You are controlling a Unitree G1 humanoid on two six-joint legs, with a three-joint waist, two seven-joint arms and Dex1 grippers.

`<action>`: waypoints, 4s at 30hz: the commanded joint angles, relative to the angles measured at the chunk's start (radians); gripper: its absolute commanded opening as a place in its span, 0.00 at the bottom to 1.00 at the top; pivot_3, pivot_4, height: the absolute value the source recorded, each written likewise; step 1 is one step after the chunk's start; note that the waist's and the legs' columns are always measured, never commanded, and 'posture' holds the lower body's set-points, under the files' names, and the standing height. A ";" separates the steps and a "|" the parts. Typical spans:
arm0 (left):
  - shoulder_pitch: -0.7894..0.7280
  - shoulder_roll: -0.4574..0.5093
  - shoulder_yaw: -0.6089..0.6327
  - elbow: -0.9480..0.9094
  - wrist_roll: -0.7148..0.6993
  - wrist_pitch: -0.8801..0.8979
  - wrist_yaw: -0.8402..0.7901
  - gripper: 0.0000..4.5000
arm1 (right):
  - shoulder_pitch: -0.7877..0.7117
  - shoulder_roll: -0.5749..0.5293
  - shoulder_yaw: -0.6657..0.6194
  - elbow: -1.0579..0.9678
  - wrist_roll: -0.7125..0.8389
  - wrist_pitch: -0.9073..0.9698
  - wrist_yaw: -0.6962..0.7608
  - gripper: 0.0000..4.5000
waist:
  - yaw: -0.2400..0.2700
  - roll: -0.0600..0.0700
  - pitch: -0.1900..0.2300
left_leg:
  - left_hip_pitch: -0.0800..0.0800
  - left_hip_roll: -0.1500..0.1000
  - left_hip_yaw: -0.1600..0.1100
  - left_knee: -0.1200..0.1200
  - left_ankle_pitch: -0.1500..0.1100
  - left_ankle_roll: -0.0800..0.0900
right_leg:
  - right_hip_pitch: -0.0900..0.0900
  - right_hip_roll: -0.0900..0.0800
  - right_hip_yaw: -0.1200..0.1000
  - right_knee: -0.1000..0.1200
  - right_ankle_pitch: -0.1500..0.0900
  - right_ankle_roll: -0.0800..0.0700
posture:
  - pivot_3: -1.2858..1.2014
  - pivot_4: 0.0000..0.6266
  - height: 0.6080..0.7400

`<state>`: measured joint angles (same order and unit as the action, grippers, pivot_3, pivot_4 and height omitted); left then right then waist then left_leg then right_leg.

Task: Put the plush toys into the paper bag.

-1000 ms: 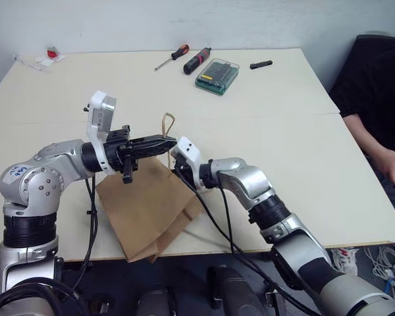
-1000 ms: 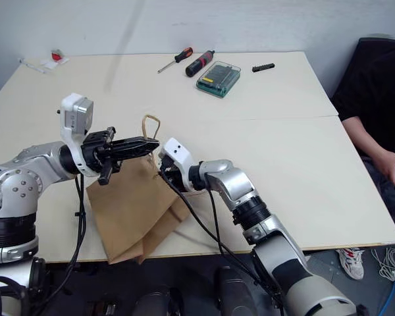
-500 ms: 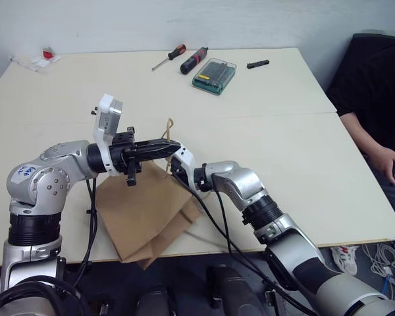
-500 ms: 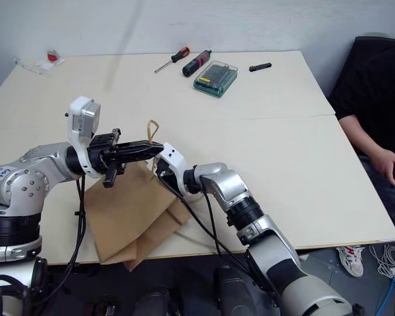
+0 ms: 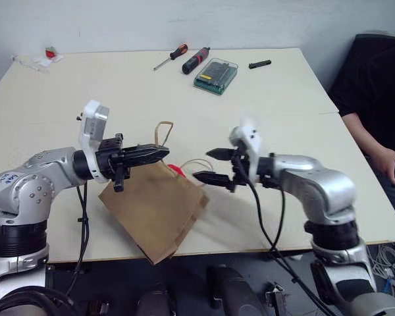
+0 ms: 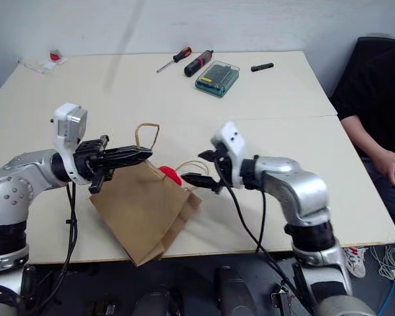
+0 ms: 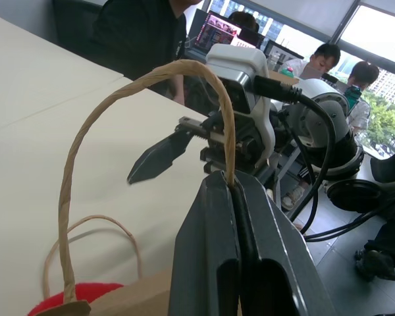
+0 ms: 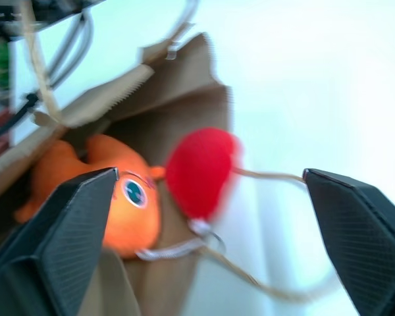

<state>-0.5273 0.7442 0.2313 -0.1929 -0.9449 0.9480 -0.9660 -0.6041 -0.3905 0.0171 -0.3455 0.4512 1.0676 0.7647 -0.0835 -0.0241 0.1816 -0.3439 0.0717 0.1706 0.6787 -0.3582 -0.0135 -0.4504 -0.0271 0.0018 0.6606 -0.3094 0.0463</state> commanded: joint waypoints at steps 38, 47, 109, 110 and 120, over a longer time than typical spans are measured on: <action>-0.149 -0.081 0.012 0.071 0.045 -0.121 0.105 0.00 | -0.129 -0.005 -0.400 0.093 0.269 0.096 -0.255 0.00 | 0.009 0.001 0.001 | -0.012 -0.002 0.001 0.004 0.001 0.002 | -0.012 -0.001 0.001 0.003 0.001 0.002 | 0.52 0.24 1.00; -0.285 -0.231 -0.087 0.252 0.215 -0.315 0.119 0.00 | -0.176 -0.107 -0.391 -0.088 0.268 0.022 -0.360 0.00 | 0.001 0.000 0.001 | -0.011 -0.003 0.002 0.003 0.001 0.003 | -0.012 -0.001 0.002 0.002 0.002 0.003 | 0.52 0.24 1.00; 0.025 -0.504 -0.257 0.160 0.618 -0.628 0.465 0.74 | 0.090 0.009 0.148 0.068 0.018 -0.394 -0.215 0.00 | 0.030 -0.001 0.000 | -0.011 -0.004 0.002 0.004 0.003 0.005 | -0.011 -0.002 0.003 0.002 0.004 0.004 | 0.52 0.24 1.00; 0.016 -0.508 -0.260 0.178 0.618 -0.636 0.454 0.67 | 0.101 0.001 0.142 0.053 0.019 -0.395 -0.209 0.00 | 0.031 -0.001 0.000 | -0.011 -0.004 0.002 0.004 0.003 0.005 | -0.011 -0.002 0.003 0.002 0.004 0.004 | 0.52 0.24 1.00; -0.182 -0.425 -0.264 0.412 0.488 -0.650 -0.014 0.00 | 0.469 -0.306 -0.298 -0.371 0.279 -0.259 -0.089 0.08 | 0.059 -0.001 0.000 | -0.012 -0.005 0.002 0.005 0.003 0.006 | -0.010 -0.002 0.002 0.000 0.005 0.005 | 0.52 0.24 1.00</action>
<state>-0.6739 0.2981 -0.0274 0.2212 -0.4002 0.2936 -0.8459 -0.1775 -0.6562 -0.1570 -0.6240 0.6414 0.7737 0.6390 -0.0240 -0.0250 0.1815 -0.3557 0.0663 0.1722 0.6833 -0.3554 -0.0071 -0.4603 -0.0285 0.0034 0.6607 -0.3048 0.0511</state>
